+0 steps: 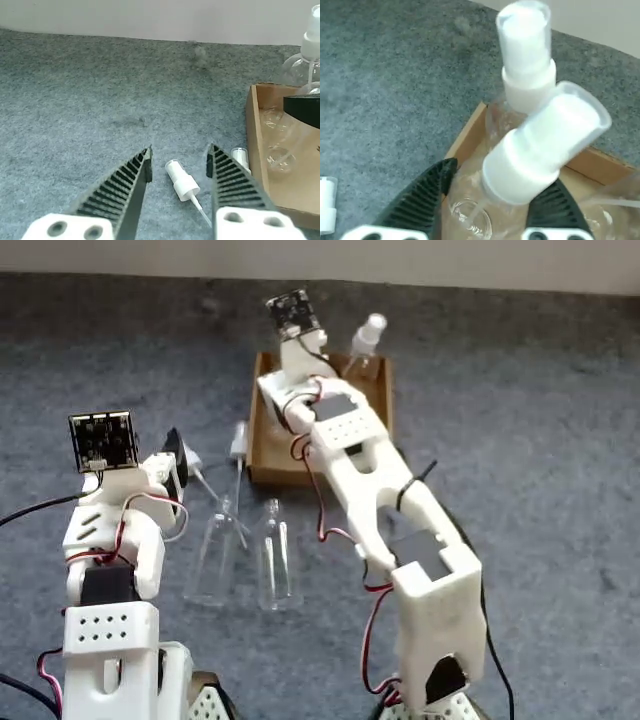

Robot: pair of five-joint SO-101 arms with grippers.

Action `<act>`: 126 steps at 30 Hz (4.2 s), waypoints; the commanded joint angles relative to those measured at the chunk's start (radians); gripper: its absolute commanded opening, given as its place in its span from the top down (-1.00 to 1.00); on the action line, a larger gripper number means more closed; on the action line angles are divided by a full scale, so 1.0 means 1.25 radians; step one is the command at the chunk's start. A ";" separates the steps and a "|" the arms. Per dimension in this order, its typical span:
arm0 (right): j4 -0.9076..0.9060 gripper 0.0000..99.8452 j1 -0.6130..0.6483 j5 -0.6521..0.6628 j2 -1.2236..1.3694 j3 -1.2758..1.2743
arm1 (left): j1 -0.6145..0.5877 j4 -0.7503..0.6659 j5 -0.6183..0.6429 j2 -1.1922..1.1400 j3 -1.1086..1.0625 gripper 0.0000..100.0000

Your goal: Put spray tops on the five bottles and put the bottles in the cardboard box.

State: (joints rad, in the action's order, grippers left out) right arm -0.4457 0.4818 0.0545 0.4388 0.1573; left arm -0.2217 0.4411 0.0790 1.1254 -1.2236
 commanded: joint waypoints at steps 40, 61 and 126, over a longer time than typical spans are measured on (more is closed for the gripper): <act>-0.080 0.47 0.014 0.068 -0.024 0.094 | 0.013 -0.016 0.001 -0.008 0.003 0.72; -0.075 0.83 0.012 0.065 -0.170 0.030 | 0.013 -0.016 0.001 -0.008 0.003 0.72; 0.392 0.85 0.015 0.193 -0.180 -0.309 | 0.013 -0.016 0.001 -0.008 0.003 0.73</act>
State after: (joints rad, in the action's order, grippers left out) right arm 0.0192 0.4910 0.2831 0.2302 -0.2969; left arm -0.2217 0.4411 0.0790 1.1254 -1.2236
